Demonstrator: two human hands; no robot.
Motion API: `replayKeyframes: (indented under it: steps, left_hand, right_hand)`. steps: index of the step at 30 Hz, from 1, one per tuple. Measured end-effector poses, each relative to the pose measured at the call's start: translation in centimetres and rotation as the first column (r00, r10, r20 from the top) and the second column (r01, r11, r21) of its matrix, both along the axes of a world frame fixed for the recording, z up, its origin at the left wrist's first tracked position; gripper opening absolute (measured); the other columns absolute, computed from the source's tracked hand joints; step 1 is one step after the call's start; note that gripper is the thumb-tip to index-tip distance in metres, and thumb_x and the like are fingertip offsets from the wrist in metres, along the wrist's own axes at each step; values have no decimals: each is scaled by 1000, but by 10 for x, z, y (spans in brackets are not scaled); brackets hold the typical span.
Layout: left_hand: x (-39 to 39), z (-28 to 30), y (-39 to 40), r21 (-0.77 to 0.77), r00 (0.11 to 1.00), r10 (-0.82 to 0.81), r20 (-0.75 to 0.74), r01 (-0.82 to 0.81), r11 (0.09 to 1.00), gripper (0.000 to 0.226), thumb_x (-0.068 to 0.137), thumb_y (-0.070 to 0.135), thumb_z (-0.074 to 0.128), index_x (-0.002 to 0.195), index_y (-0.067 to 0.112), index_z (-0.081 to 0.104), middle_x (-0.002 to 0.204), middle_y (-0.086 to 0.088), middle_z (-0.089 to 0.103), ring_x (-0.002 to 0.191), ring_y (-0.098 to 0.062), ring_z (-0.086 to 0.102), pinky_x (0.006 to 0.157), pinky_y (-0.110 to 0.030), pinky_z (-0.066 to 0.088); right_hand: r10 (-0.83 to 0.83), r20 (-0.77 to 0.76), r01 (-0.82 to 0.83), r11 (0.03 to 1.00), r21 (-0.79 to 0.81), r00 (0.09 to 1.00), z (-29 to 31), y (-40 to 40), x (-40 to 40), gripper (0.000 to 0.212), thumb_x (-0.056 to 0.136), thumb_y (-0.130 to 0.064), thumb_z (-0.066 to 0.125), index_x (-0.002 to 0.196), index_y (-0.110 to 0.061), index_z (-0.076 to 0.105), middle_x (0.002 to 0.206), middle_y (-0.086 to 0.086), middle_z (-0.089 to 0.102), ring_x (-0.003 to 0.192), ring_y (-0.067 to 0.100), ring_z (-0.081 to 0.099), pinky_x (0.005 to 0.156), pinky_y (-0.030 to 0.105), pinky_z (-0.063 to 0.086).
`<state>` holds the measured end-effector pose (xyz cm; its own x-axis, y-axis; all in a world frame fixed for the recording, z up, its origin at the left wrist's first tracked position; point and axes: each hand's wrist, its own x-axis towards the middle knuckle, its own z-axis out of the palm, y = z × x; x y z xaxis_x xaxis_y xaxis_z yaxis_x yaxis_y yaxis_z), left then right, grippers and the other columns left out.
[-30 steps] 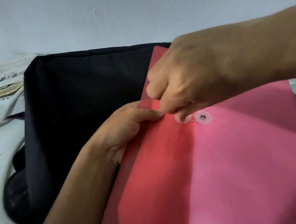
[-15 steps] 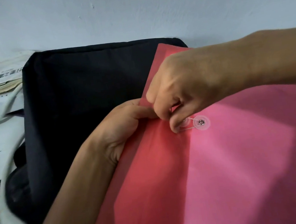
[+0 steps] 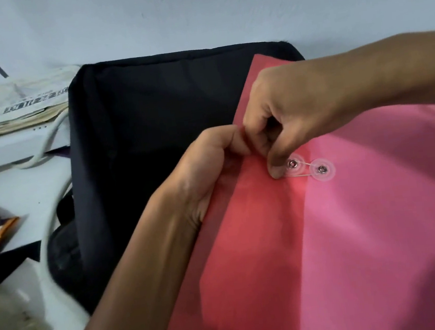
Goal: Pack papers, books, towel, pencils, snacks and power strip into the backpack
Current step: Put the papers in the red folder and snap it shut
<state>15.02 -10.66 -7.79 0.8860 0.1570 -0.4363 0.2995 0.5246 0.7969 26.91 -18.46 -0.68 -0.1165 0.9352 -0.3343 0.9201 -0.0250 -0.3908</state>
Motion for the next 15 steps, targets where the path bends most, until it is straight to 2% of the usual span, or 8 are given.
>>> replayKeyframes:
  steps: [2,4,6,10,15]
  left_hand:
    - [-1,0,-1,58,997,-65,37,63,996,41,57,3,48,94,-6,64,82,-24,58,69,-34,53,69,-34,49]
    - [-3,0,-1,166,989,-114,94,97,981,30,62,-9,51,87,-5,66,75,-17,64,64,-22,61,63,-25,52]
    - [-5,0,-2,252,982,-142,126,106,962,28,62,-15,63,85,1,69,75,-11,68,65,-17,65,63,-23,55]
    - [-5,0,-5,304,985,-126,117,85,949,34,65,-12,73,96,-2,69,89,-15,71,75,-21,68,70,-30,58]
    - [-5,3,-8,349,987,-131,98,90,933,33,64,-14,75,93,2,70,88,-14,71,76,-22,68,72,-33,58]
  right_hand:
    - [-33,31,33,999,-11,999,2,0,-2,17,62,-26,85,56,-25,69,49,-10,60,47,5,51,45,17,34]
    - [-40,75,40,999,-4,996,1,0,-3,16,65,-24,82,56,-25,68,47,-11,57,46,6,51,44,18,34]
    - [-52,120,50,999,16,991,1,-1,-3,22,67,-20,78,52,-25,62,43,-11,52,45,7,49,45,21,37]
    - [-112,132,108,993,39,985,0,-4,-1,26,67,-18,76,49,-23,58,42,-8,50,43,8,47,47,27,40]
    - [-136,123,132,990,45,983,-2,-10,-1,27,68,-18,77,50,-21,57,42,-6,48,42,8,44,43,23,33]
